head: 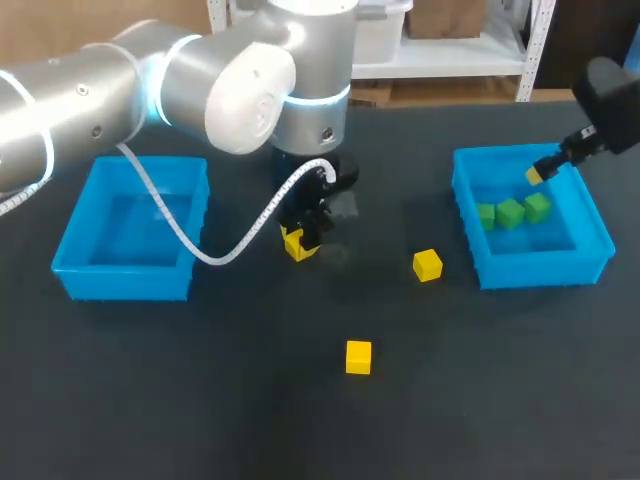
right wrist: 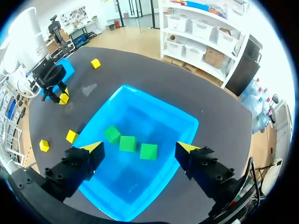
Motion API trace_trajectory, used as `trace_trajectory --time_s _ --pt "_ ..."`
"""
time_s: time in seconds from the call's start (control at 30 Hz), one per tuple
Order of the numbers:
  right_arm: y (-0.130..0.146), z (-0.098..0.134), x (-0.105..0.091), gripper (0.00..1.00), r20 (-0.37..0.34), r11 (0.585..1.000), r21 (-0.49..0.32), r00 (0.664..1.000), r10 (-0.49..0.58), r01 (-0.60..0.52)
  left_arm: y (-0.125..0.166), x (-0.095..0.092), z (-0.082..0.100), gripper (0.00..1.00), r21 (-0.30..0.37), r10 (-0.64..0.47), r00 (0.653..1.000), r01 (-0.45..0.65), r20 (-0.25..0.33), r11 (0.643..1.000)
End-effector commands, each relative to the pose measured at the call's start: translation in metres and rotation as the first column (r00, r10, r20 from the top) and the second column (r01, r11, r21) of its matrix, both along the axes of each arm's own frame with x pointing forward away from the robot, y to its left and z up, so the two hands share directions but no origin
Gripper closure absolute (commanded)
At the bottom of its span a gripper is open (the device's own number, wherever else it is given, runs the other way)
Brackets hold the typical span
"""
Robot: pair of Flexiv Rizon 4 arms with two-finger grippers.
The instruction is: Put the green cubes in the right bin and the yellow cubes in the left bin.
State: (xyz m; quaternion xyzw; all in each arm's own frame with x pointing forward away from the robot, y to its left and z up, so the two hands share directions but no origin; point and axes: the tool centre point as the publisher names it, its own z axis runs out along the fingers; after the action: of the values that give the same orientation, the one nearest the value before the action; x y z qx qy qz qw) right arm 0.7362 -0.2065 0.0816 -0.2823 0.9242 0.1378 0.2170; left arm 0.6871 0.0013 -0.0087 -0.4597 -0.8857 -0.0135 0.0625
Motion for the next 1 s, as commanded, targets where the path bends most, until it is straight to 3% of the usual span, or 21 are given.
trace_trajectory --time_s 0.03,0.27,0.37,0.53,0.8,1.0 --pt "0.000 0.000 -0.001 0.00 0.002 1.000 0.000 1.000 0.000 0.000 0.009 -0.003 0.012 1.00 -0.029 0.004 1.000 -0.004 0.010 1.000" --pt "0.000 0.000 -0.001 0.00 0.002 1.000 0.000 1.000 0.000 0.000 0.025 0.019 0.053 1.00 -0.123 0.064 0.995 -0.054 0.078 0.991" --pt "0.000 0.000 -0.001 0.00 0.002 1.000 0.000 1.000 0.000 0.000 0.037 0.031 0.083 1.00 -0.226 0.162 0.980 -0.132 0.117 0.965" --pt "0.000 0.000 -0.001 0.00 0.002 1.000 0.000 1.000 0.000 0.000 0.062 0.043 0.114 1.00 -0.294 0.272 0.945 -0.211 0.183 0.932" --pt "0.000 0.000 -0.001 0.00 0.002 1.000 0.000 1.000 0.000 0.000 0.111 0.048 0.142 1.00 -0.375 0.450 0.864 -0.350 0.224 0.858" --pt "0.000 0.000 -0.001 0.00 0.002 1.000 0.000 1.000 0.000 0.000 0.145 0.039 0.142 1.00 -0.387 0.537 0.814 -0.432 0.221 0.815"
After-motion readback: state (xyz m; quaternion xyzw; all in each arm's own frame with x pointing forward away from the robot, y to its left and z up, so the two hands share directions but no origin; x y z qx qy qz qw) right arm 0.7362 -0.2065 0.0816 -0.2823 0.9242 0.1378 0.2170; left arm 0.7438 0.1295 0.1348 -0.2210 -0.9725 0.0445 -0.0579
